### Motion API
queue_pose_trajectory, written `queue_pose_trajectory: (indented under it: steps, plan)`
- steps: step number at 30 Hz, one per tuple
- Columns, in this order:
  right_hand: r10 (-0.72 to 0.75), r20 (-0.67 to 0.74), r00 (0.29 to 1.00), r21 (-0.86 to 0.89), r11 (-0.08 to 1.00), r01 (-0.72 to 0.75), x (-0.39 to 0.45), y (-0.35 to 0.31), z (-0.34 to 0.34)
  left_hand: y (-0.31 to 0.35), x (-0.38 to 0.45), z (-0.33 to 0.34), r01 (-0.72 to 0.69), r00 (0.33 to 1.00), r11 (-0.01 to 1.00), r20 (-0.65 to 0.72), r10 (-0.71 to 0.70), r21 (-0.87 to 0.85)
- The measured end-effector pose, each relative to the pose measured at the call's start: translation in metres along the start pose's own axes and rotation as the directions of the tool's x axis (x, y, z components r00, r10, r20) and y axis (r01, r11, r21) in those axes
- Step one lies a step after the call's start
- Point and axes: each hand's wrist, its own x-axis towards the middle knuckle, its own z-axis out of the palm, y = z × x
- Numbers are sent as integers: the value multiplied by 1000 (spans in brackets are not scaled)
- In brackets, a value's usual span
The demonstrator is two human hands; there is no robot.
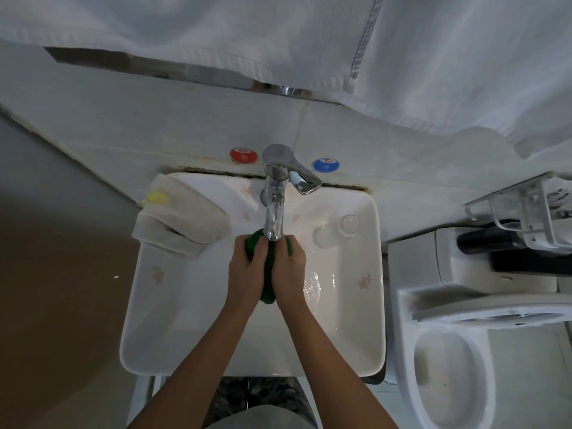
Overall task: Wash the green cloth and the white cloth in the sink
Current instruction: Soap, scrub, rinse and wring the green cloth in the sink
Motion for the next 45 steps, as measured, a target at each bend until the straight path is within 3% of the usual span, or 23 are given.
queue_pose_trajectory:
  steps: [3, 6, 9, 13, 16, 21, 28, 35, 37, 42, 45]
  plan:
    - [40, 68, 997, -17, 999, -39, 8, -2, -2, 2, -2, -8, -39, 991, 998, 127, 45, -52]
    - [159, 167, 973, -7, 987, -160, 11, -3, -6, 2, -2, -15, 9, 990, 996, 140, 4, -89]
    - [217, 205, 955, 32, 973, -228, 11, -4, -7, 1, -4, -16, 35, 996, 993, 88, -25, -111]
    - [266, 113, 957, -45, 964, -263, 6, -3, -1, 1, -10, -3, -3, 996, 996, -87, -5, -94]
    - [220, 81, 972, -46, 975, -217, -5, 2, 1, 0, -8, 3, -20, 979, 996, -202, 3, -82]
    - [133, 142, 981, 93, 985, -147, -22, 12, -1, 0, -7, 5, -26, 963, 985, -269, -22, -171]
    - [-24, 57, 998, 105, 994, 18, -35, 17, -11, 5, -14, 8, -28, 967, 975, -255, -29, -219]
    - [-59, 151, 987, 166, 986, 33, -38, 25, -16, 10, -15, 7, -2, 975, 955, -212, -64, -297]
    - [-76, 126, 989, 131, 990, 59, -37, 26, -15, 8, -15, 4, 21, 980, 974, -188, -65, -228]
    - [-39, 74, 996, 68, 997, 34, -29, 23, -14, 2, -8, -18, -77, 967, 988, -230, 107, 136]
    - [35, 17, 999, 56, 998, -36, -16, 19, -13, 3, -10, -24, -123, 978, 987, -159, 138, 102]
